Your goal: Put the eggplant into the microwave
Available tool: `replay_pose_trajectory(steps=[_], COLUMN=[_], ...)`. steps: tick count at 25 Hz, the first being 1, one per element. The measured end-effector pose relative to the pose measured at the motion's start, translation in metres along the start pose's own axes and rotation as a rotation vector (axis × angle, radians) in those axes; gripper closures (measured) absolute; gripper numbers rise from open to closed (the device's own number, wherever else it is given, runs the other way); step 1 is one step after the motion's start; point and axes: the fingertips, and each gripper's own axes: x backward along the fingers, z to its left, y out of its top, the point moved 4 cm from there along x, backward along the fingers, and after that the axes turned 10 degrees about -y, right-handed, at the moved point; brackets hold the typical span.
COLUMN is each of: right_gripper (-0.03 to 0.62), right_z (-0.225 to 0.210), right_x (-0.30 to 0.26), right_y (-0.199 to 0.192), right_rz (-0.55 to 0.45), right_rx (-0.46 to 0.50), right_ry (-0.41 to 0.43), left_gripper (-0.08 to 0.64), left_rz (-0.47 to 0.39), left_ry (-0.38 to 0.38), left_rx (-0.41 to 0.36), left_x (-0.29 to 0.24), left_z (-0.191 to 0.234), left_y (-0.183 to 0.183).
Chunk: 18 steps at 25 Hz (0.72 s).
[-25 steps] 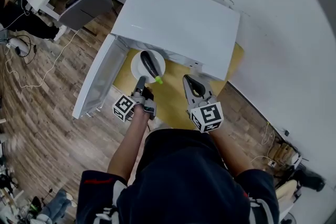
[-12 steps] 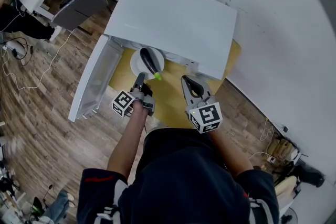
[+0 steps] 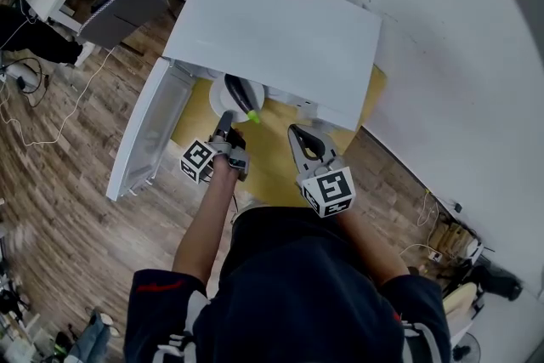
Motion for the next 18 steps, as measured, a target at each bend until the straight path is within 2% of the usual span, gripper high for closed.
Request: replay_pose_trajectory(steps=[5,18], right_gripper=[0.58,0.58], right_z=[-0.001,0.0], right_x=[0.0,-0.002], right_y=[-0.003,-0.011], right_rz=[0.013,0.039], right_rx=[0.0,-0.004], right_ry=[-0.005,-0.011], left_gripper=[0.537,0.537], left_rz=[0.0,0.024], left_ry=[-0.008,-0.015], left_rx=[0.021,0.02], left_x=[-0.009,-0.038], left_z=[0.002,0.004], left_y=[0.002,0.002])
